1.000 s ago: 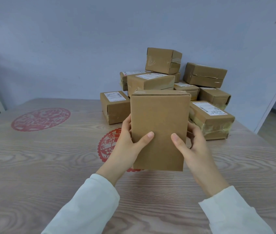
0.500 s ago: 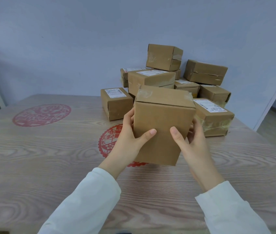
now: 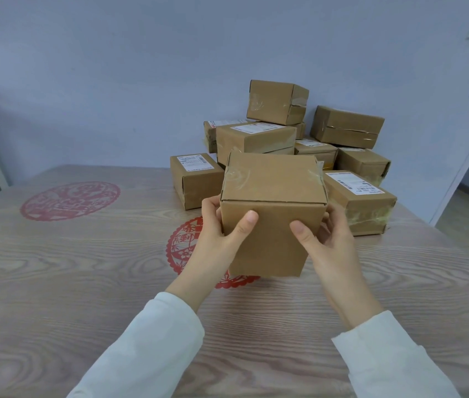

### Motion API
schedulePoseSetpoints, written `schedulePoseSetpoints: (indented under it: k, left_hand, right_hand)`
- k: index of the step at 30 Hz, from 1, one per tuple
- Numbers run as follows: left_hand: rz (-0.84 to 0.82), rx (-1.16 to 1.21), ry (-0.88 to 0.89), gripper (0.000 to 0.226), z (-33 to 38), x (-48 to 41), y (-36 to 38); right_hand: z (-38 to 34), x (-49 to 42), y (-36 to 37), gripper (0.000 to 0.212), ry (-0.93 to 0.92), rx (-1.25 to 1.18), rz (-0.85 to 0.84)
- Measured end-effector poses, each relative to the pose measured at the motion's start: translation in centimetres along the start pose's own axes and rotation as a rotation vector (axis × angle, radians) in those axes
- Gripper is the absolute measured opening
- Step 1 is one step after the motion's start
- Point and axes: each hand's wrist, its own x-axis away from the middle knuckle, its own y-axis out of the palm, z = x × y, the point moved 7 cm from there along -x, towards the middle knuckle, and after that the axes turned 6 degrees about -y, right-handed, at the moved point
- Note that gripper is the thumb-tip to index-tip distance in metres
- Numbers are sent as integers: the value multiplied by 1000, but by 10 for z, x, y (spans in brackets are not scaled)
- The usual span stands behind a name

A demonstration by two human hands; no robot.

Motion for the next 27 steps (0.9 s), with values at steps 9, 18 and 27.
schedulePoseSetpoints:
  k: [9,18,27]
  left_hand:
    - [-13,57,-56,51,2,-5,-3]
    - [-4,33,-74,57,-2,-8,-7]
    - [-14,-73,-14,87,0,-8,-7]
  right_hand:
    - [3,2,-3,85,73,-18,7]
    - [4,4,-4,53,123,-96,-52]
    - [4,4,-4,68,96,-20,-70]
